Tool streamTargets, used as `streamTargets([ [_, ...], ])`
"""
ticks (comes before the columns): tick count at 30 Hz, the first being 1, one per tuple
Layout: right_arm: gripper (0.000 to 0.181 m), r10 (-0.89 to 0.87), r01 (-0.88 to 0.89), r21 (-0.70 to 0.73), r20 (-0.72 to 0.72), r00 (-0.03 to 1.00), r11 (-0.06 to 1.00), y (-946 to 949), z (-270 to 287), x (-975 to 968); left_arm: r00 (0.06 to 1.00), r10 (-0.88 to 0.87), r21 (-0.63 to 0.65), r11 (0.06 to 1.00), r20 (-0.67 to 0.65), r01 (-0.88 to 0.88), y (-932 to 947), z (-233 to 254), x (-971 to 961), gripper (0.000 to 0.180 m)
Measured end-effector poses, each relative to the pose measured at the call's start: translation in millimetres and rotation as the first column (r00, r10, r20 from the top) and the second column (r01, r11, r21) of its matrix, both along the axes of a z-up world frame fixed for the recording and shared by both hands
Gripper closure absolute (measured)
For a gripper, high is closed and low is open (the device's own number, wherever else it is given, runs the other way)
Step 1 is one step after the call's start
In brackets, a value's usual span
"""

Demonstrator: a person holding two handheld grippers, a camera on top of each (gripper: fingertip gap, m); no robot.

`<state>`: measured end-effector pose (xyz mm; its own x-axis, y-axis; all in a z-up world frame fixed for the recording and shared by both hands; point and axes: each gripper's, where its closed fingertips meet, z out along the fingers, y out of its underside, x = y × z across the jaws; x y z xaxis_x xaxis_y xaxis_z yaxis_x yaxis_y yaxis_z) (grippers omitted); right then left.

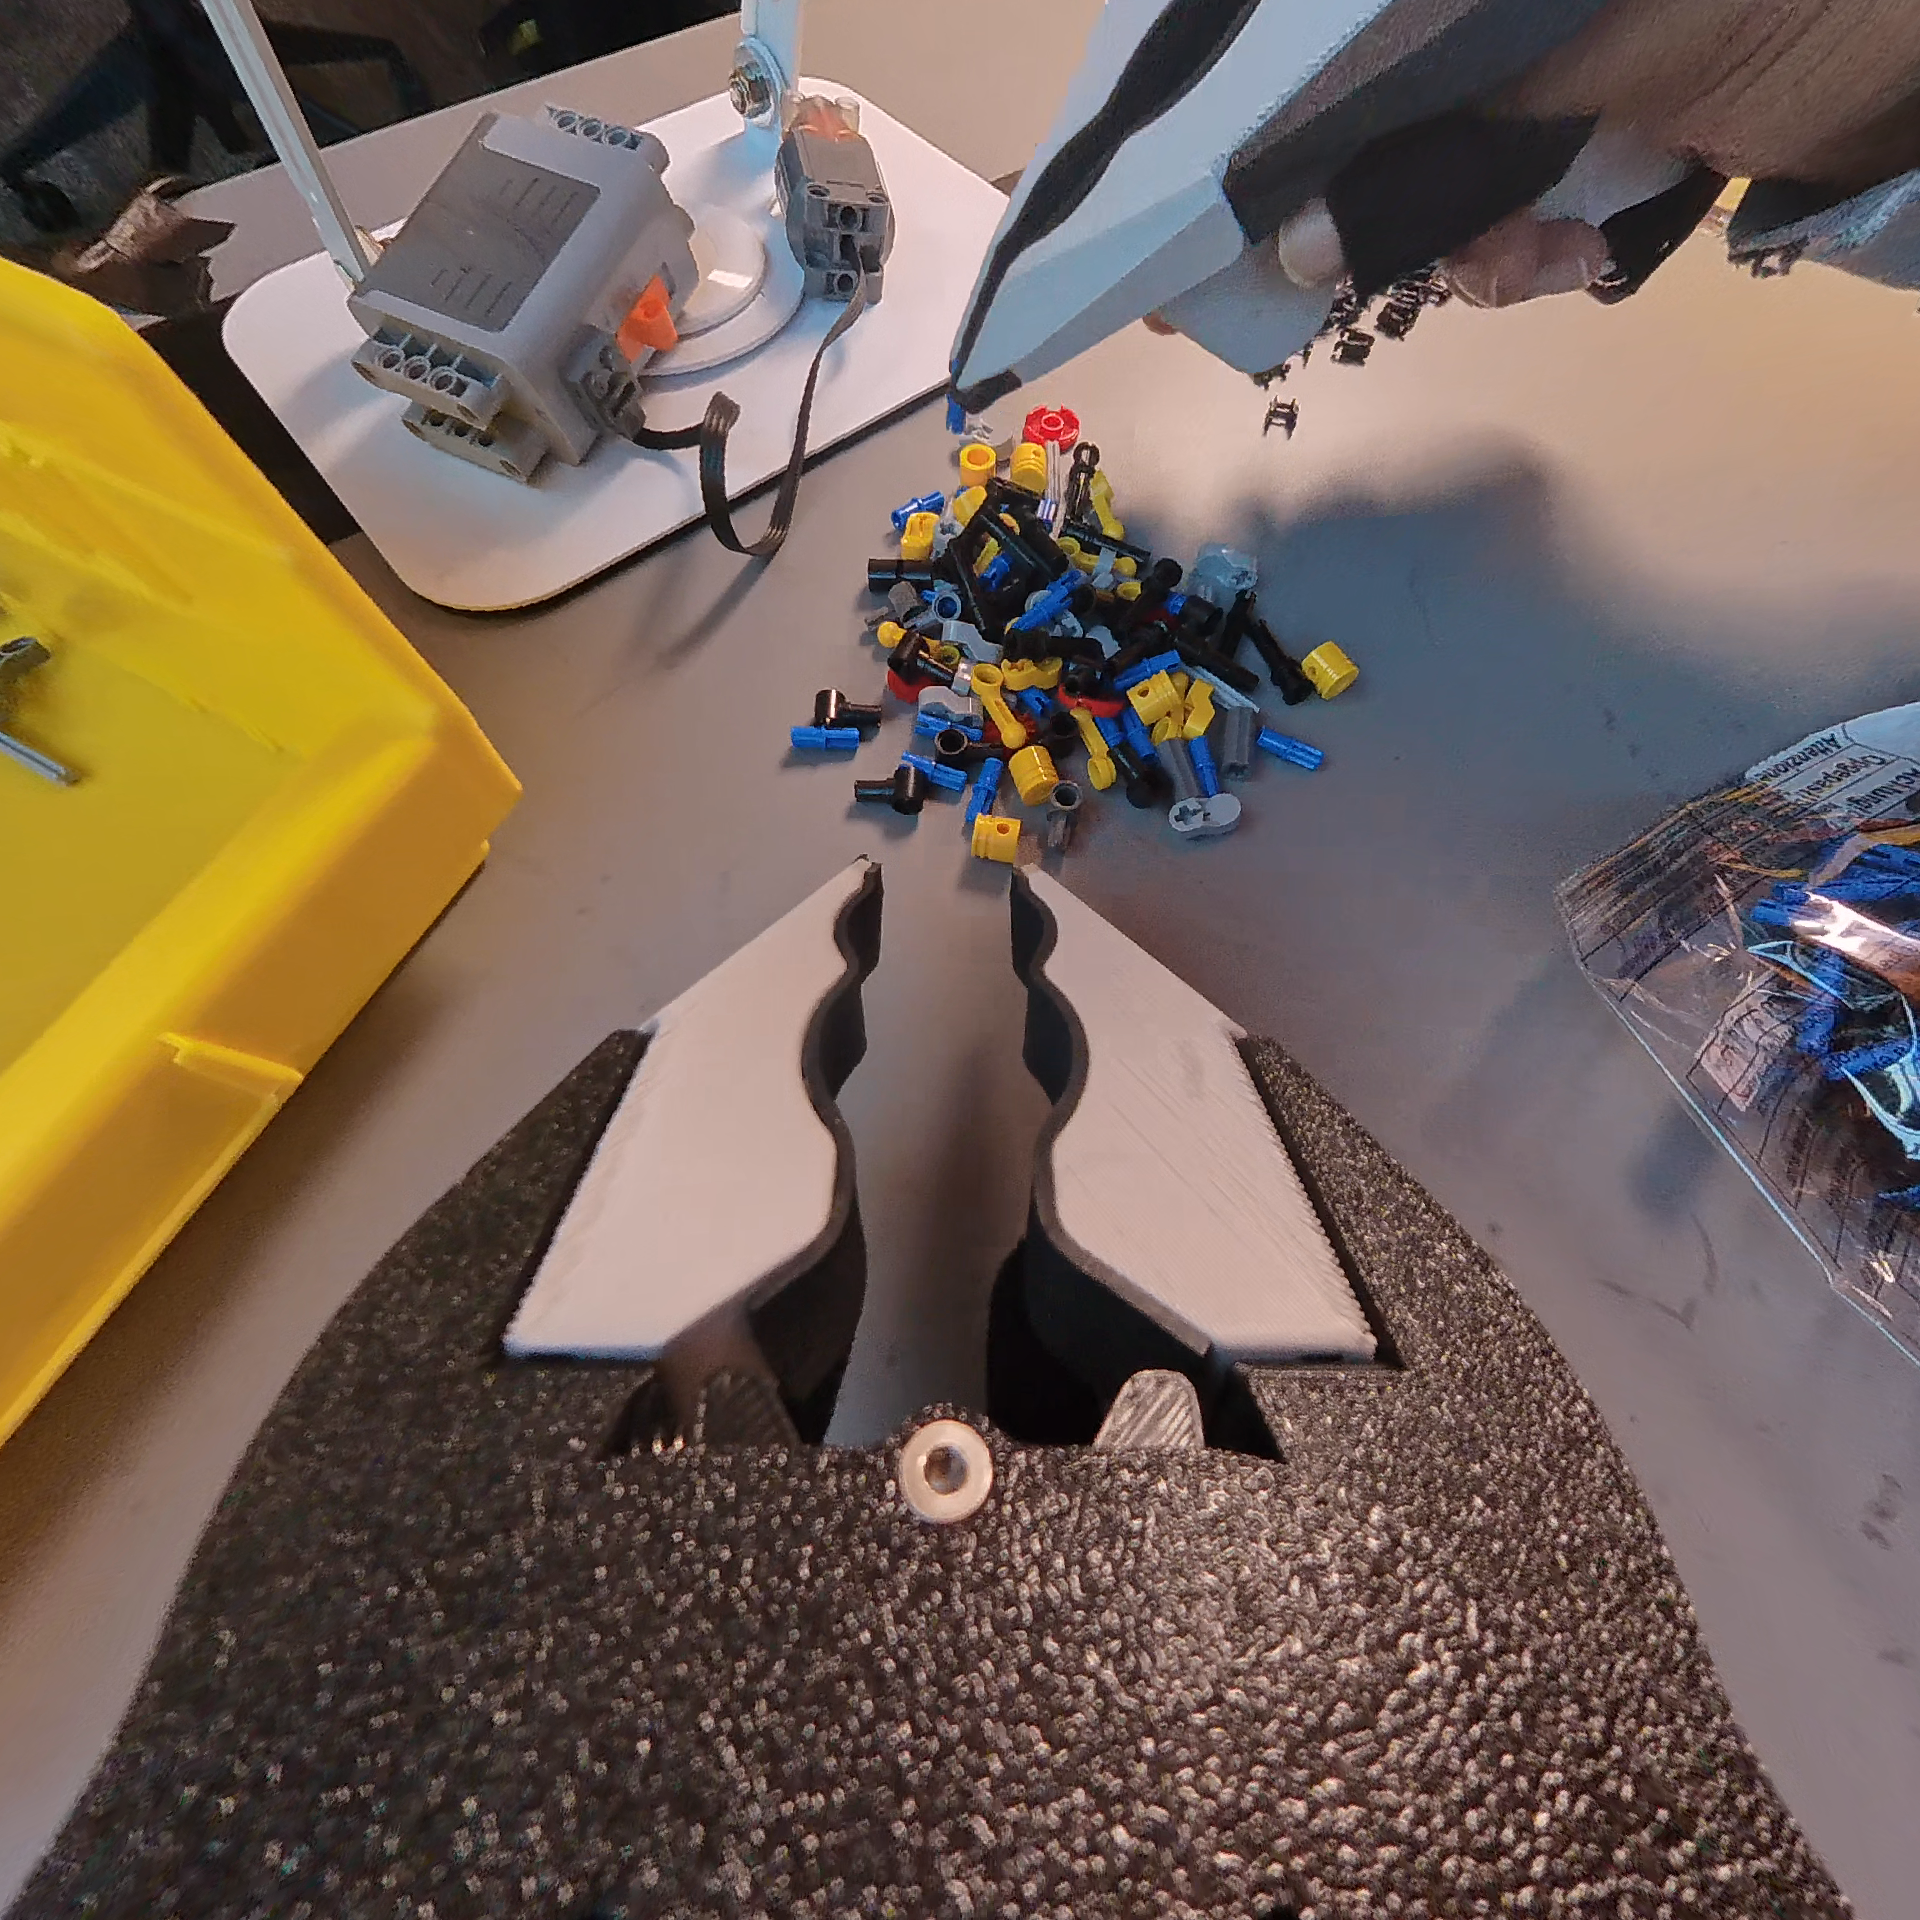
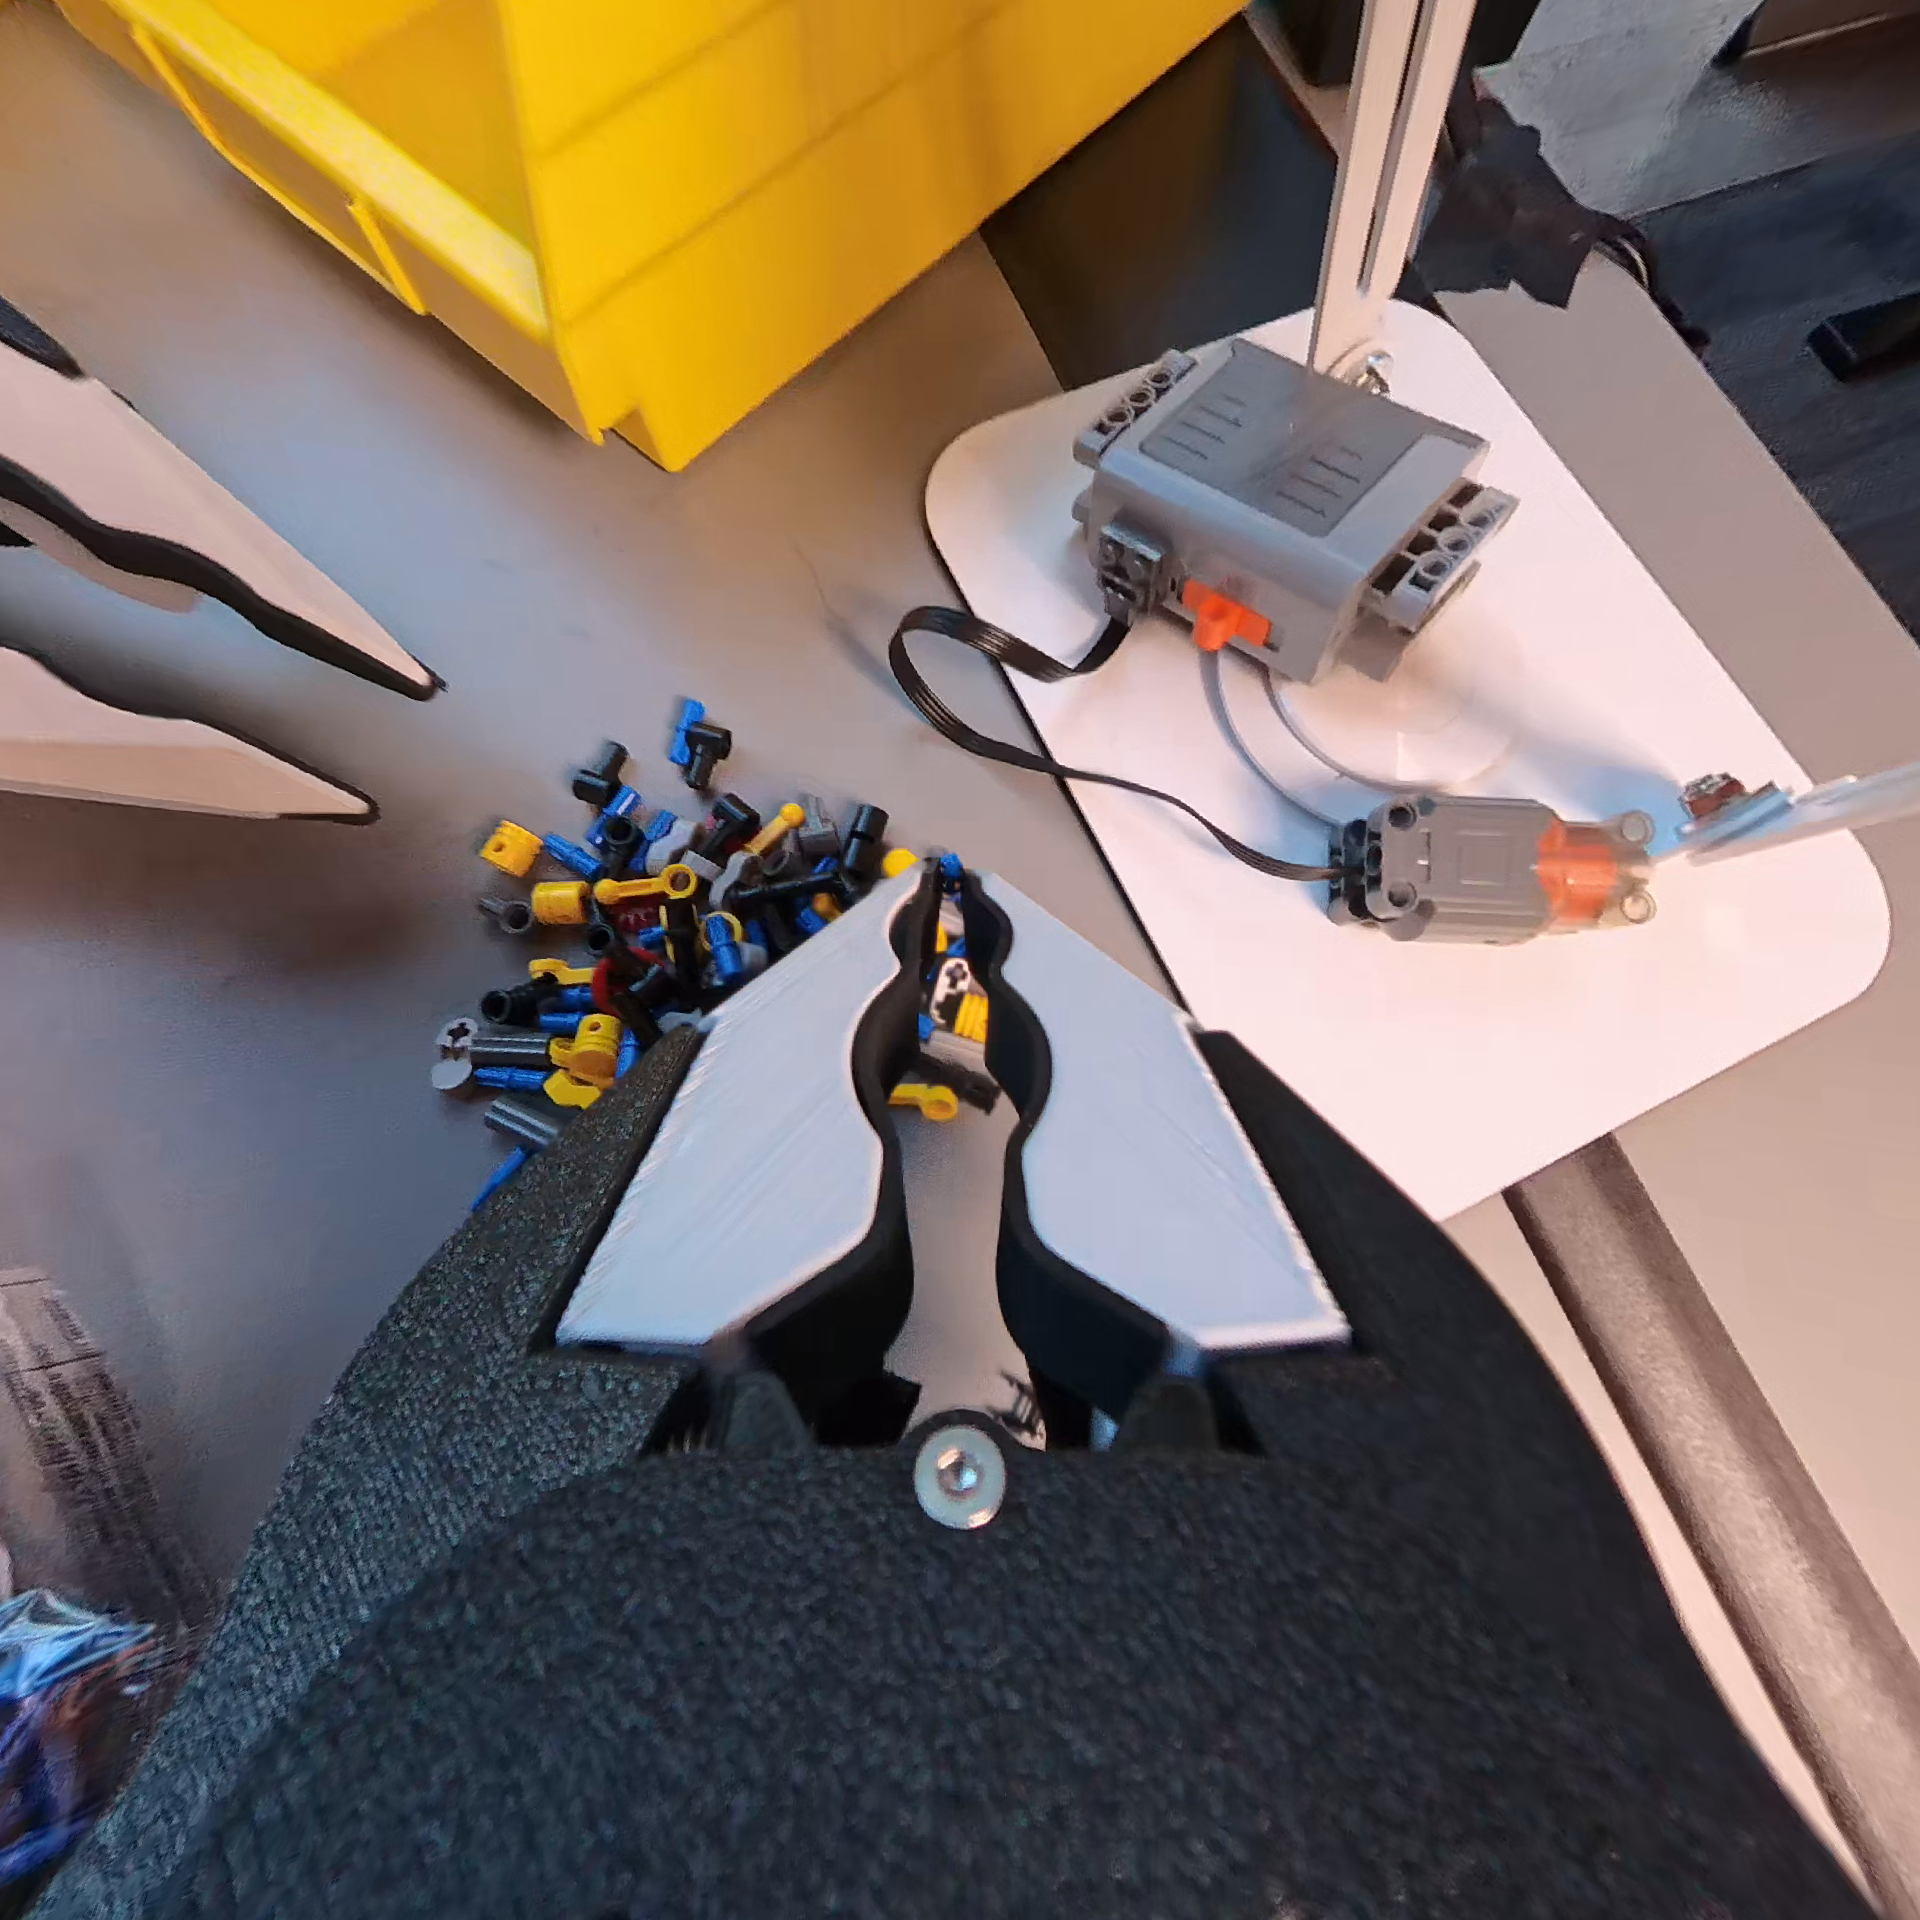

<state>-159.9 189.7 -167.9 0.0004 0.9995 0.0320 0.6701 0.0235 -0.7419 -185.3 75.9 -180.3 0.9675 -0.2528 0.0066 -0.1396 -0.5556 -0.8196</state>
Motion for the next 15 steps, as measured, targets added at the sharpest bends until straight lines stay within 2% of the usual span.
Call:
streamTargets([
  [7, 0.177, 0.129, -0.128, -0.031, 0.033, 0.991, 0.991, -32, -1, -2, 1.0, -0.016, -0.005, 1.0, -0.012, 0.016, -1, -2, 3, 0.157],
  [10, 0.166, 0.155, -0.155, -0.003, 0.075, 0.985, 0.988, -43, -11, 3, 1.0, -0.021, -0.004, 1.0, -0.016, 0.021, -2, -2, 4, 0.157],
  [12, 0.161, 0.146, -0.146, -0.003, 0.017, 0.989, 0.989, -47, 0, 7, 1.0, -0.025, -0.002, 1.0, -0.019, 0.025, -2, -1, 5, 0.157],
  [15, 0.155, 0.095, -0.094, 0.015, -0.152, 0.984, 0.995, -48, 39, 24, 0.999, -0.029, 0.009, 1.0, -0.023, 0.029, -3, 1, 7, 0.157],
])
